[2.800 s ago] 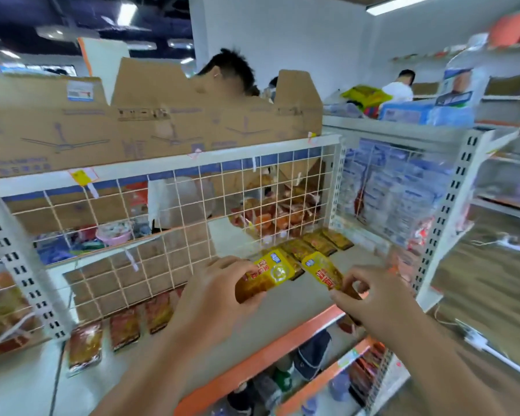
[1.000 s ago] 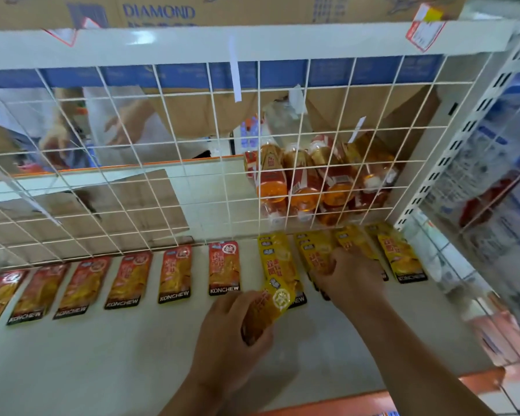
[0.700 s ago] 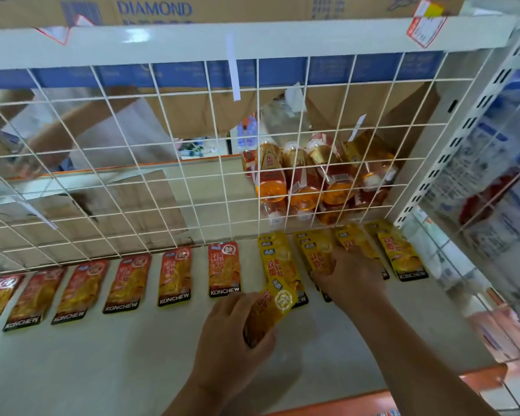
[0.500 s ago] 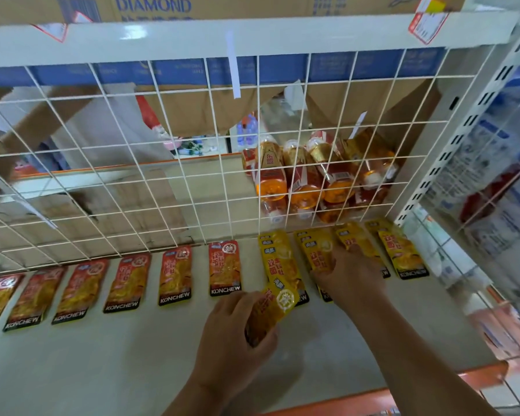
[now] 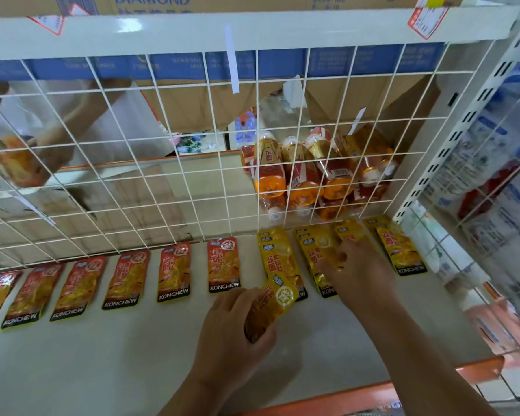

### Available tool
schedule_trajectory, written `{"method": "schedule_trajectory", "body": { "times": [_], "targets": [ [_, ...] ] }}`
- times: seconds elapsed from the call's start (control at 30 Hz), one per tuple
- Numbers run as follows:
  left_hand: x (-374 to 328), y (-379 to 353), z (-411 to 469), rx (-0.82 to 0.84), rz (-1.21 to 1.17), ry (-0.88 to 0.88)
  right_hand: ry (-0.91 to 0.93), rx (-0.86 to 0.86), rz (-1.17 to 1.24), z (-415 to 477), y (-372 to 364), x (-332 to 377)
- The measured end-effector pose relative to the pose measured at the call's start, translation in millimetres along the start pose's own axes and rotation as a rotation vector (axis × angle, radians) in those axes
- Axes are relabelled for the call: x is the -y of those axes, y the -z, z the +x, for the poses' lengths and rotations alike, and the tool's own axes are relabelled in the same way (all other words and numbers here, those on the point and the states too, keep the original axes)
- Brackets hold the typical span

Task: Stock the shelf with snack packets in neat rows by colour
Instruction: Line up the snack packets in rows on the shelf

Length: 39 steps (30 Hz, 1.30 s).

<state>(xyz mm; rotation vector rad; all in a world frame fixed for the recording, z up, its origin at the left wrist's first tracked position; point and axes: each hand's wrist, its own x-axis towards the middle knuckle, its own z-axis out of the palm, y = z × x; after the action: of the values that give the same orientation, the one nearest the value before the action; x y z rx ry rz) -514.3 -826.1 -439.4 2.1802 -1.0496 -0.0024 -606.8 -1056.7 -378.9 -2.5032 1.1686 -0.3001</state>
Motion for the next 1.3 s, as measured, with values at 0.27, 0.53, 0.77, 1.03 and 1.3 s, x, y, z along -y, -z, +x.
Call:
{"method": "schedule_trajectory", "body": {
  "times": [0.27,0.53,0.77,1.03,1.3],
  "targets": [
    [2.0,-3.8,-0.5,-0.047,-0.024,0.052,0.332,0.308,0.242,-90.6,-21.1,19.0],
    [1.2,-1.0,-2.6,-0.094,-0.052,-0.116,0.235,0.278,0.253,-94.0,-37.3,26.2],
    [3.4,-5.3,-4.0,-0.028,0.013,-0.386,0.16,0.196,0.085,-86.5,-40.0,24.4],
    [2.6,-3.9,-3.1,0.043,0.033,-0.383,0.086,-0.006,0.105,-76.6,-25.7,4.7],
    [1.4,-5.7,-2.0,0.058,0.034,-0.32,-0.213,-0.031,-0.015,0.7,10.2,-58.9]
  ]
}}
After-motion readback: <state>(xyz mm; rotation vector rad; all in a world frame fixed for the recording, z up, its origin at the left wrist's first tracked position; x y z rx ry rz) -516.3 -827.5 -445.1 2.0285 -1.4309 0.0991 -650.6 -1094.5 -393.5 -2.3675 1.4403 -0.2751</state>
